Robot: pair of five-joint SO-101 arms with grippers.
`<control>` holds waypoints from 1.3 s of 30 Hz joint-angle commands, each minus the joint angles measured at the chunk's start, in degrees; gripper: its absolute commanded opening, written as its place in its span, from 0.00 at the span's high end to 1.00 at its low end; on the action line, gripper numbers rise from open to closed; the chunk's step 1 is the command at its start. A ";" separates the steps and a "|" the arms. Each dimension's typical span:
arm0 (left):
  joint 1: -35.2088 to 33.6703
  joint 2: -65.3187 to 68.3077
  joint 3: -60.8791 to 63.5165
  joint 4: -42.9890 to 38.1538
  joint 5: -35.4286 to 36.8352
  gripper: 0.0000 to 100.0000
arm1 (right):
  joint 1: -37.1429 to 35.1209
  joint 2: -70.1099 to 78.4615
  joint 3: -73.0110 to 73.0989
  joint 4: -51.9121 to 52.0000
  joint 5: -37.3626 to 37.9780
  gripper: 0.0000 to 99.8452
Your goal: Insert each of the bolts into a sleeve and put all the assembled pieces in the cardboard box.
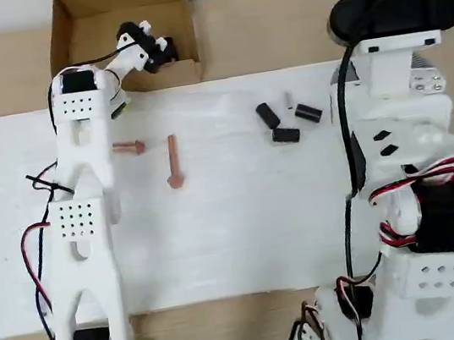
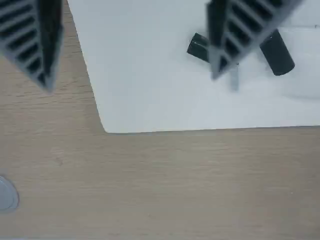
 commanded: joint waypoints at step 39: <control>3.34 -1.01 -12.66 22.95 -5.36 0.89 | 0.92 -0.92 3.30 -3.87 0.26 0.76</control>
